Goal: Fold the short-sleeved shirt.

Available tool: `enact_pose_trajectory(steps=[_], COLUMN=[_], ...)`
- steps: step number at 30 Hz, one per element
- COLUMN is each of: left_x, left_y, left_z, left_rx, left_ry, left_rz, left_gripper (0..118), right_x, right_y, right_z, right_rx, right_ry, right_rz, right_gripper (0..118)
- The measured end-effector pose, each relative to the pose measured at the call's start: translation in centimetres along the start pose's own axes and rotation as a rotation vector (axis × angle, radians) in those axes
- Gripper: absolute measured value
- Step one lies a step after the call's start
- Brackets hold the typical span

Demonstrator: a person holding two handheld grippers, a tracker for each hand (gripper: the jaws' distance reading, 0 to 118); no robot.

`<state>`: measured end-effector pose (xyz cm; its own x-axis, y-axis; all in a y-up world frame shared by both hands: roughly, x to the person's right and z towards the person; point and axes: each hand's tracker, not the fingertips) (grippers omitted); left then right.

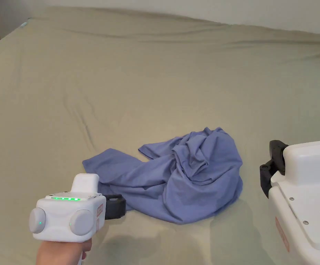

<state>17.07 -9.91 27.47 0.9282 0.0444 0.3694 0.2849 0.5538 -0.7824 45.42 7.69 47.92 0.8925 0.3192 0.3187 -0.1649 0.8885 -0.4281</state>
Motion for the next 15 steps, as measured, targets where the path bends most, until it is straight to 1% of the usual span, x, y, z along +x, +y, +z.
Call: enact_pose_trajectory(steps=[3,6,8,9,10,11,12,13,14,15], left_x=[0.1,0.3,0.7,1.0,1.5,1.9,2.4,2.9,3.3,3.5], left_y=[0.2,0.3,0.4,0.5,0.6,0.7,0.8,0.9,1.0,0.9], left_z=[-2.1,-3.0,-2.6,-2.2,-2.0,-1.6,-1.2,-0.8,-0.5,-0.1], left_rx=[-0.018,-0.025,-0.013,0.000,0.013,0.034,0.049,0.066,0.083,0.092], left_ry=[0.058,0.049,0.046,0.039,0.040,0.036,0.011,-0.012,0.000,-0.013], left_rz=[0.009,0.022,0.014,-0.022,-0.051,-0.082,-0.116,-0.145,-0.170,-0.170], left_gripper=[117,115,104,99,95,95,84,55,25,9], right_x=[0.9,1.6,1.9,2.0,2.0,2.1,2.0,2.0,1.9,1.8], right_y=[-0.9,-1.6,-2.1,-2.5,-2.9,-3.2,-3.7,-4.2,-4.8,-5.6], right_z=[-0.7,-1.9,-3.1,-4.0,-5.0,-6.1,-7.8,-9.2,-10.9,-12.7], right_rx=[-0.035,-0.088,-0.127,-0.151,-0.183,-0.221,-0.280,-0.311,-0.353,-0.411], right_ry=[-0.011,0.000,0.015,0.030,0.050,0.073,0.098,0.119,0.123,0.176], right_rz=[0.007,0.022,0.023,0.018,0.006,-0.003,-0.005,-0.017,-0.015,-0.024], right_gripper=[2,2,3,7,7,10,17,42,71,93])
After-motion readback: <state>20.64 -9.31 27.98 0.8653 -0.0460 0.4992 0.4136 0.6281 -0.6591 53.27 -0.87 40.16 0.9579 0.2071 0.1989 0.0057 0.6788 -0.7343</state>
